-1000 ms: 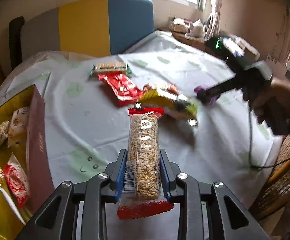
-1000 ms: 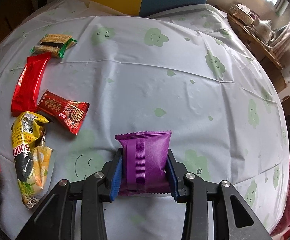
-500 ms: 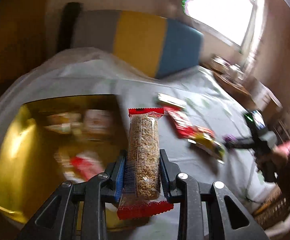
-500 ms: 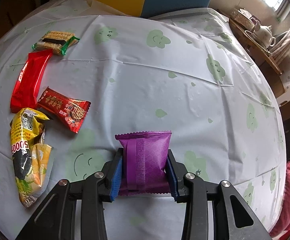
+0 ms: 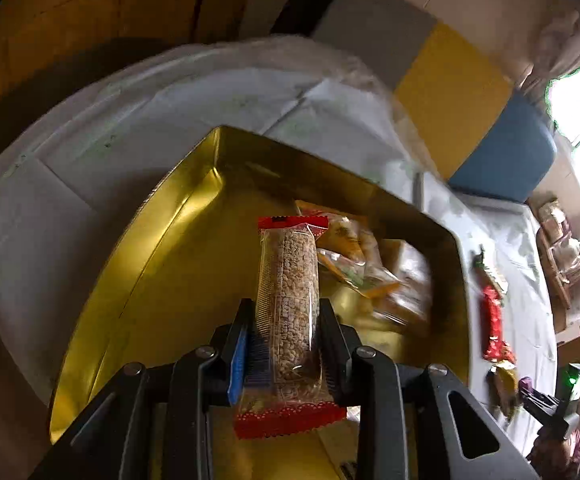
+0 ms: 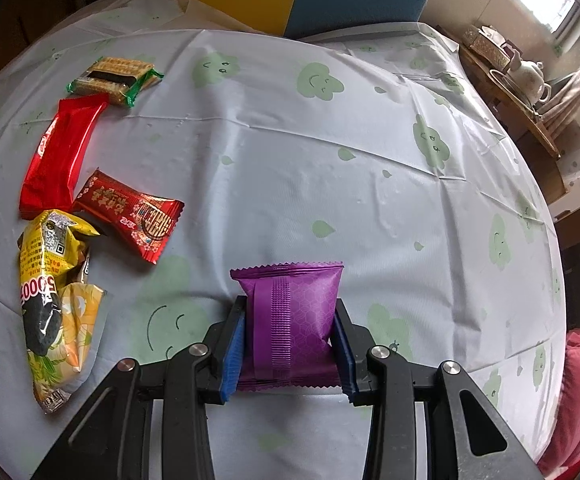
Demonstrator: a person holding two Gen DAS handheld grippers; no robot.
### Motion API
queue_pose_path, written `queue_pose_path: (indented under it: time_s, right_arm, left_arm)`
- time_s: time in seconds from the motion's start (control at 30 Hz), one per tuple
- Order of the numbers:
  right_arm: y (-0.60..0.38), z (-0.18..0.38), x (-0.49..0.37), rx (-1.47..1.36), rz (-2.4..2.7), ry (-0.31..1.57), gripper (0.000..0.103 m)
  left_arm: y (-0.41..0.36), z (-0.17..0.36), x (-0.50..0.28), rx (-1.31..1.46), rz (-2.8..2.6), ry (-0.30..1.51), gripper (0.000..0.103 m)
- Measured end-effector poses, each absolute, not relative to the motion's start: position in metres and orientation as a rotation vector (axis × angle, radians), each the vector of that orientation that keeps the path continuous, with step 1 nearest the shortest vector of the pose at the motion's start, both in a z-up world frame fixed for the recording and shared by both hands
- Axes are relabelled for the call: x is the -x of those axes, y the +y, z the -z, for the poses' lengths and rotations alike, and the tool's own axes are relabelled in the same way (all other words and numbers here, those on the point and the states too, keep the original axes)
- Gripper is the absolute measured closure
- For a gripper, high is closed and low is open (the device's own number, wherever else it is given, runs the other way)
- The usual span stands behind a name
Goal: Organize snacks
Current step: 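Carry the granola bar into the gold tray and open the left tool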
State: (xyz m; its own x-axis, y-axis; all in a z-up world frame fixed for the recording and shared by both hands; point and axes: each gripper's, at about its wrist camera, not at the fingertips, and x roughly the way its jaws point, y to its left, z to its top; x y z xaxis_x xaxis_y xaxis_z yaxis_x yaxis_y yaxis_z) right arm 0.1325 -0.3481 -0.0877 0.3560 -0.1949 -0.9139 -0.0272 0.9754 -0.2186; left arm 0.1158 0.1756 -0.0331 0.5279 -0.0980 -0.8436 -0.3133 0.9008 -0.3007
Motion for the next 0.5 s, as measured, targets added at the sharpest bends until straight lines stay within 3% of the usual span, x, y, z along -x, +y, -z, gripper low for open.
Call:
queue_pose_path:
  time_s: [0.2,0.5]
  right_arm:
    - [-0.348,0.087,-0.133,0.212,0.110,1.204,0.064]
    - [-0.349,0.087,-0.133,0.208,0.107,1.207,0.063]
  left_arm:
    - [0.169,0.067,-0.144,0.401,-0.160,1.124,0.071]
    - [0.161,0.045,-0.132,0.318,-0.183,1.037,0.068]
